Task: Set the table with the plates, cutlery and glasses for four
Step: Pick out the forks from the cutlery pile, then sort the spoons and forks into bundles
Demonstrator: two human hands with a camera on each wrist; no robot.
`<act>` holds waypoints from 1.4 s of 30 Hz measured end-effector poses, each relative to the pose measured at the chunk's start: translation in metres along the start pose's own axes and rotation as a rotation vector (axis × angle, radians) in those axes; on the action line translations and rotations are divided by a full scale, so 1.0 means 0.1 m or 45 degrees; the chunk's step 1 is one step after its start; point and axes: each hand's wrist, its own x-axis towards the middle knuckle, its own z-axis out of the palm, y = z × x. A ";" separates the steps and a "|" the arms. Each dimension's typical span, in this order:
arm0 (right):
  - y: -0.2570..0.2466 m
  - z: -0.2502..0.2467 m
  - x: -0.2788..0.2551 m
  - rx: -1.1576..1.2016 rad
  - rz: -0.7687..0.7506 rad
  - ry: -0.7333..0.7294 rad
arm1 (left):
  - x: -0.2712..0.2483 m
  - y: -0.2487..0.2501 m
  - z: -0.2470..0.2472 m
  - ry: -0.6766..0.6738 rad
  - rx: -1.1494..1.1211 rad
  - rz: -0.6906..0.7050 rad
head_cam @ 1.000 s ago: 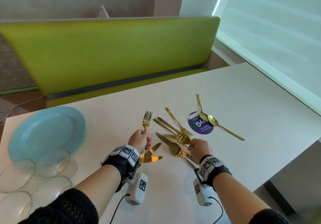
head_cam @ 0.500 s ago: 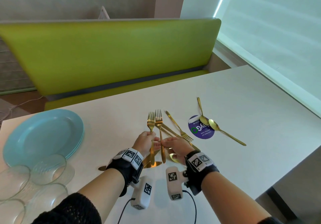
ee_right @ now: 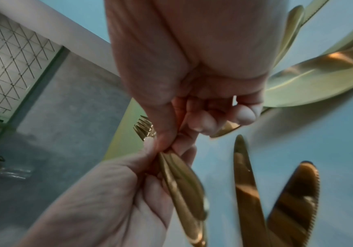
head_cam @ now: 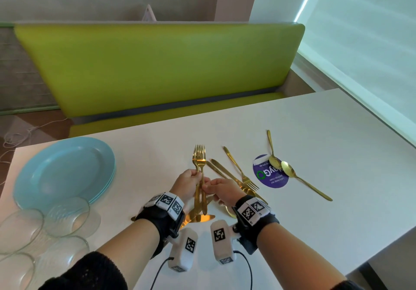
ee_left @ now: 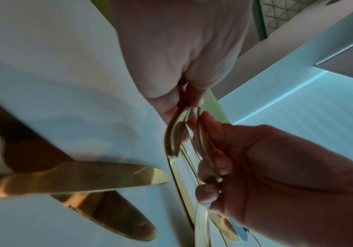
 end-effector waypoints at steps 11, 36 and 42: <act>-0.08 0.06 0.12 -0.113 -0.067 0.011 | 0.11 -0.04 -0.03 0.004 -0.023 -0.017; -0.25 -0.64 0.64 -1.352 0.023 0.707 | 0.01 0.03 -0.47 0.168 -0.057 0.075; -0.56 -0.54 0.20 -1.707 -0.578 0.571 | 0.04 0.10 -0.50 0.236 0.152 0.099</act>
